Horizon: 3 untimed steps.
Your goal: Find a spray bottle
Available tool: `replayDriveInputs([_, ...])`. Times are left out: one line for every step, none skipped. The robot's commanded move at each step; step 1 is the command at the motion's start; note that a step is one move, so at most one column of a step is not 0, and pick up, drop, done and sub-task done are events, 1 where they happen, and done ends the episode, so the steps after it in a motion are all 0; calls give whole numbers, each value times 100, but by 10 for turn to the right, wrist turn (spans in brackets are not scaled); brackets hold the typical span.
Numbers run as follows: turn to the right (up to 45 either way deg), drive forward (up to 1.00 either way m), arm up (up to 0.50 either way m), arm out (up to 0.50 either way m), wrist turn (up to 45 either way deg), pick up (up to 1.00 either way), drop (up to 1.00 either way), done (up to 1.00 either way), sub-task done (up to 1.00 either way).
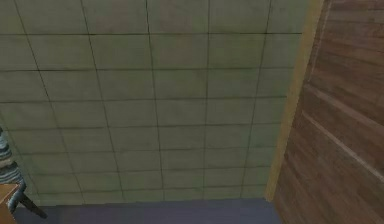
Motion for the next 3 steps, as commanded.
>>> replayDriveInputs([60, 0, 0, 0, 0, 0, 0, 0, 0])
replayDriveInputs([0, 60, 0, 0, 0, 0, 0, 0, 0])
replayDriveInputs([-450, 0, 0, 0, 0, 0, 0, 0, 0])
